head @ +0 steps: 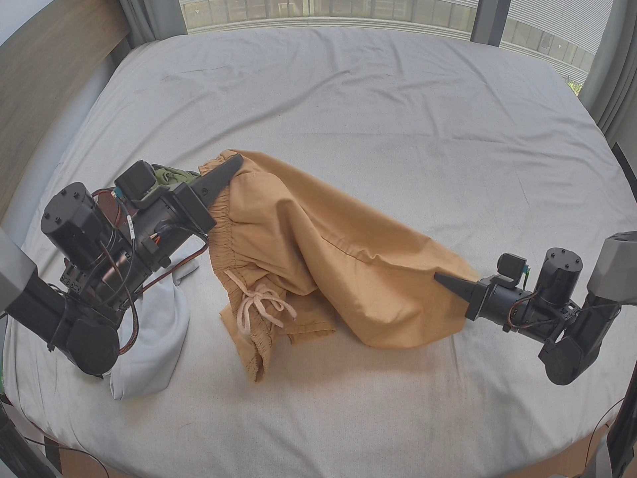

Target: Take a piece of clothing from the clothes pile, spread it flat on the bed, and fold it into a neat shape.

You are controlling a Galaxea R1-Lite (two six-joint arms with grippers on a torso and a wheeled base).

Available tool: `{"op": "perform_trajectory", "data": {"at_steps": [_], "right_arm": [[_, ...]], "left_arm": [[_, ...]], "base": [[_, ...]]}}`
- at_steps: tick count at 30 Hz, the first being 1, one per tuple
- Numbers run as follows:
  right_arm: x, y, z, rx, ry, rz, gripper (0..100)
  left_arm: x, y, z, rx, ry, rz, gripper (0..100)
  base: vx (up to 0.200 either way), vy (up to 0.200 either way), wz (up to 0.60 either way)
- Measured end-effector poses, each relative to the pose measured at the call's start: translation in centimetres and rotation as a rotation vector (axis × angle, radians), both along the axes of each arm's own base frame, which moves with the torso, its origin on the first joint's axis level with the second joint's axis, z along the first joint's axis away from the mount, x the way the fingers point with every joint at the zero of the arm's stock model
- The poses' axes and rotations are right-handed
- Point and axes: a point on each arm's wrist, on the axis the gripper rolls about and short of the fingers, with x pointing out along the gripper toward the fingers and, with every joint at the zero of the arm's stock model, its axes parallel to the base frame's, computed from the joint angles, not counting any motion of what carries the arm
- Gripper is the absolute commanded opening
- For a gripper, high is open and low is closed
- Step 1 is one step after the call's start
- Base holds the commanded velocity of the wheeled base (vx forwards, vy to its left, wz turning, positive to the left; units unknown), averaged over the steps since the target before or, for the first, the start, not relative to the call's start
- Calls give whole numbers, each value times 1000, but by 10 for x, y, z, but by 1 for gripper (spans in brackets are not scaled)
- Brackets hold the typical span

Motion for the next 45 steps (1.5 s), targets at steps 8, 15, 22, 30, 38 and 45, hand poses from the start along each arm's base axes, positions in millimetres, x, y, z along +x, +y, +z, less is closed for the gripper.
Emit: {"op": "perform_trajectory", "data": {"at_steps": [8,15,22,30,38,45], "right_arm": [[-14,1,47,39,-147,-18,0],[-28,3,74,65,-236,-33,0],[-30,-1,84,65,-282,-48,0],[-32,-4,100,75,-348,-61,0],[-37,-15,122,94,-422,-91,0],[-40,-25,136,104,-475,-120,0]], "left_arm": [[-9,2,13,1,-44,-43,0],[-18,7,21,42,-100,-93,0],[-17,18,20,123,-158,-106,0],[-16,28,17,142,-151,-92,0],[-17,28,17,143,-154,-91,0],[-18,29,14,147,-141,-90,0]], "base": [[0,0,0],[0,0,0],[0,0,0],[0,0,0],[0,0,0],[0,0,0]]}}
